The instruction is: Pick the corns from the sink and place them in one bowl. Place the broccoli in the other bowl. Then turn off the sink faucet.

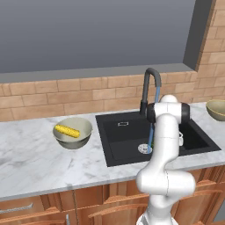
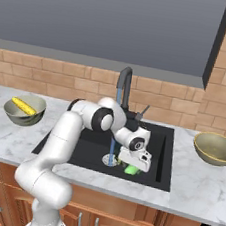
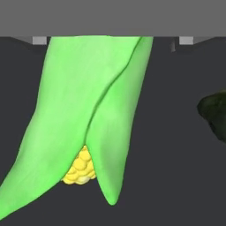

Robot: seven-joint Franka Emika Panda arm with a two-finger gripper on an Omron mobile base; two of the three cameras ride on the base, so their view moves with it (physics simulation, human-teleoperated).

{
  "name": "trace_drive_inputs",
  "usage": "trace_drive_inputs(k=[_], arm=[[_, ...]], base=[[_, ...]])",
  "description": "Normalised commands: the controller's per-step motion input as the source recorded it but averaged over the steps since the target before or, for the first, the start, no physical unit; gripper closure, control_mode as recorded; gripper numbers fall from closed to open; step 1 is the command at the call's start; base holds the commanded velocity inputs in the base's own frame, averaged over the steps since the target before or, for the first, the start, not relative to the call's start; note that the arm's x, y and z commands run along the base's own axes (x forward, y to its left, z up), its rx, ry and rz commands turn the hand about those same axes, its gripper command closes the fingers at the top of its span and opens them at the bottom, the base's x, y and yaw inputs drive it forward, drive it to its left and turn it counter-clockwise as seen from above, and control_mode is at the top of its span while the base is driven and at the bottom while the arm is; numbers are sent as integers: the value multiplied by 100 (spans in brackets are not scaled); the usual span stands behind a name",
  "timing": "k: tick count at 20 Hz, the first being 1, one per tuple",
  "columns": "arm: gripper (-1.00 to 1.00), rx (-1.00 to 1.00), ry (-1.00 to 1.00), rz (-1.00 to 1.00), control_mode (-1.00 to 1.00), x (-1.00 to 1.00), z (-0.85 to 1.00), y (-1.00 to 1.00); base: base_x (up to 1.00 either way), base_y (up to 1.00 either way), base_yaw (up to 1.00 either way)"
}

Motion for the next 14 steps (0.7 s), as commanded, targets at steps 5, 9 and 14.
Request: trace_drive_inputs(k=[5,9,14], arm=[[100,-1,0,0,-100,1,-31,-10],[100,-2,0,0,-100,0,-23,-9],[100,5,-12,0,-100,-16,-3,-47]], base=[[0,0,0],[0,0,0],[0,0,0]])
